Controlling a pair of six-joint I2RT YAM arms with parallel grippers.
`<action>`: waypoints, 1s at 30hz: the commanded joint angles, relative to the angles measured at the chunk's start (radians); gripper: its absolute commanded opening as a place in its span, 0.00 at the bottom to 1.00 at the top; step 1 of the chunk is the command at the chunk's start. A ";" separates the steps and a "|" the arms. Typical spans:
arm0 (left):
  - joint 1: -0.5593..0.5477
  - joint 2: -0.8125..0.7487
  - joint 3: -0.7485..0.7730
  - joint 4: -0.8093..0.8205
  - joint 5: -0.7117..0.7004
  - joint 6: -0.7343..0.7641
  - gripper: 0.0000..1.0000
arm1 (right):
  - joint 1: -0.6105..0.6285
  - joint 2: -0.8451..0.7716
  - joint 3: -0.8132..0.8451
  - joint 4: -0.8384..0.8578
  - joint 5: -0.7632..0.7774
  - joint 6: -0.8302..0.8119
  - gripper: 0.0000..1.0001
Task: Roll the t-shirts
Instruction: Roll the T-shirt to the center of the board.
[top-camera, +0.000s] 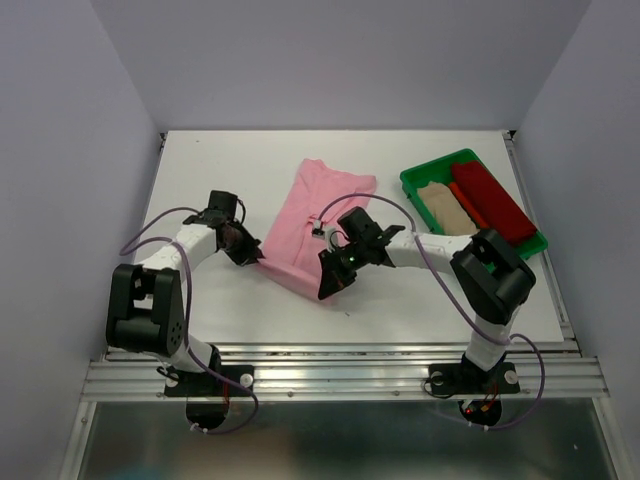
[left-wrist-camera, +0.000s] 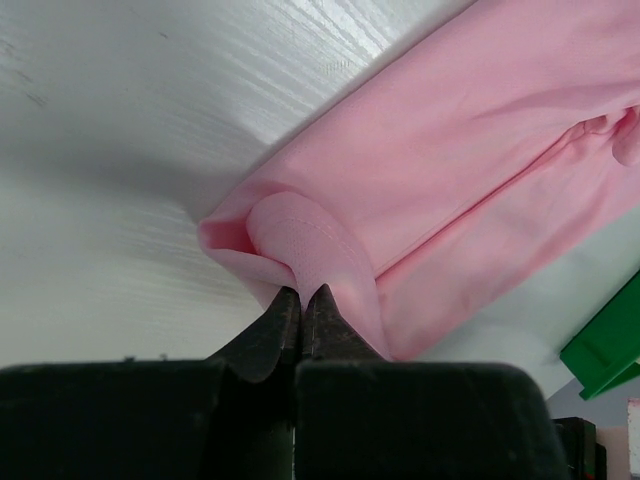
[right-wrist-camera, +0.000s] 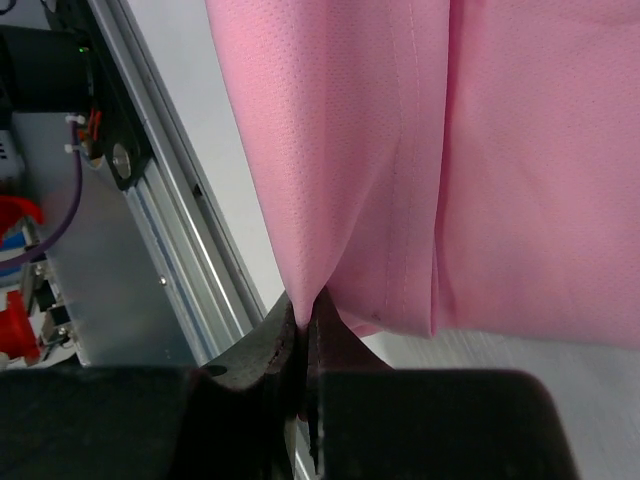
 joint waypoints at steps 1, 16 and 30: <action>-0.007 0.013 0.057 0.024 -0.040 0.011 0.00 | -0.023 0.015 0.046 -0.031 -0.114 0.042 0.01; -0.021 0.099 0.083 0.054 -0.081 0.019 0.00 | -0.091 0.122 0.106 -0.074 -0.128 0.074 0.06; -0.021 0.062 0.067 0.099 -0.058 0.054 0.50 | -0.091 0.073 0.138 -0.094 0.150 0.088 0.31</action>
